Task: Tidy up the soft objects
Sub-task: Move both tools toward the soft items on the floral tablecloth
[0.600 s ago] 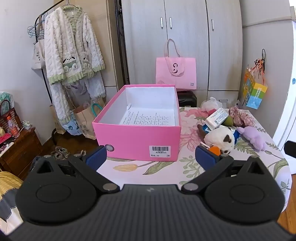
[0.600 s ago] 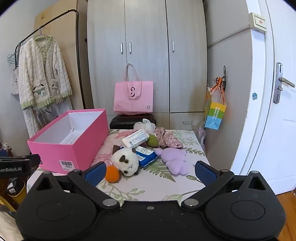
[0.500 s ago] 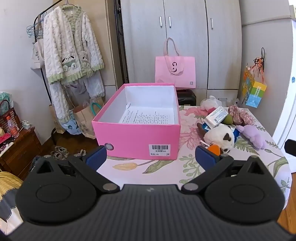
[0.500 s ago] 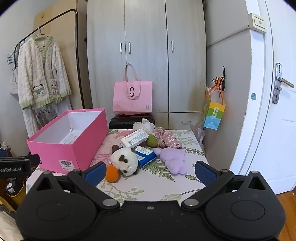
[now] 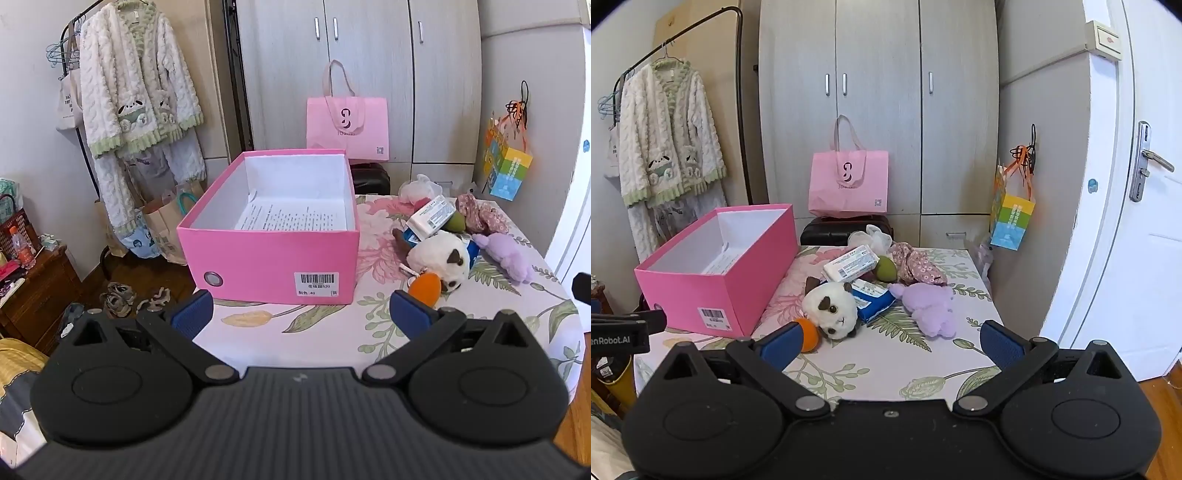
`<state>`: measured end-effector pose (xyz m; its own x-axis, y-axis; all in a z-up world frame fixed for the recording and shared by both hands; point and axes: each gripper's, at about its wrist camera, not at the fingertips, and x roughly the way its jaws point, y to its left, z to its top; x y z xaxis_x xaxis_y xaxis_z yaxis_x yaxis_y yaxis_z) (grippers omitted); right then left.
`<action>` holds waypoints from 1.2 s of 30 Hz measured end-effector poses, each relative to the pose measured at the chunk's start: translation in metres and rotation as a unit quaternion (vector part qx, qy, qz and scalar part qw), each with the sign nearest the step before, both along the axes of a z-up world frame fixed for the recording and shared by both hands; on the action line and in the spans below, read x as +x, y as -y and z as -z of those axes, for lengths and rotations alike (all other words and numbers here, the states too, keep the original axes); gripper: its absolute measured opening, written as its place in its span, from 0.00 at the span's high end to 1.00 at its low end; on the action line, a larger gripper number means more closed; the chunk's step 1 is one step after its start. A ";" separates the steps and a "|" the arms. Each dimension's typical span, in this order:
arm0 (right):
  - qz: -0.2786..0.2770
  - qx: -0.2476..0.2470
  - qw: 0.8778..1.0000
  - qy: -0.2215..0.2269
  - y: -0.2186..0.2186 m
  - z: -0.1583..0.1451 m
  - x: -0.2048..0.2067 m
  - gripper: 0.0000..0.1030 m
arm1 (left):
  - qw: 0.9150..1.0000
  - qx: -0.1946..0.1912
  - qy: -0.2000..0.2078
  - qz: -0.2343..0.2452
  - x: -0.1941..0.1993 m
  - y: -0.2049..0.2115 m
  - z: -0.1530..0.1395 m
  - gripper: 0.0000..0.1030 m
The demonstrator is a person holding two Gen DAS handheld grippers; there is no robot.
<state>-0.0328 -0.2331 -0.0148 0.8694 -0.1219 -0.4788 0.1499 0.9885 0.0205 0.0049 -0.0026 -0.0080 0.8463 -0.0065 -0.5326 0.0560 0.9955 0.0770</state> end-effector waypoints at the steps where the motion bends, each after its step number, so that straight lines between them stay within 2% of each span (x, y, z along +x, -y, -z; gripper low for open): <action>1: -0.001 -0.002 1.000 0.000 -0.001 0.000 0.000 0.00 | 1.000 0.000 -0.001 0.000 0.000 0.000 0.001 0.00; 17: -0.006 -0.015 1.000 -0.001 -0.007 0.003 -0.007 0.00 | 1.000 0.009 -0.011 0.019 -0.005 0.004 0.004 0.00; 25: -0.016 0.007 1.000 -0.013 -0.002 0.005 -0.006 0.00 | 1.000 0.007 -0.014 0.025 -0.008 0.006 0.003 0.00; 36: -0.027 -0.001 1.000 -0.005 -0.006 0.008 -0.013 0.00 | 0.999 0.007 -0.017 0.032 -0.012 0.008 0.005 0.00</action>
<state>-0.0459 -0.2273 -0.0232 0.8699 -0.0758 -0.4874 0.0965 0.9952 0.0176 -0.0070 -0.0103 -0.0129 0.8262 -0.0528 -0.5610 0.1224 0.9886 0.0873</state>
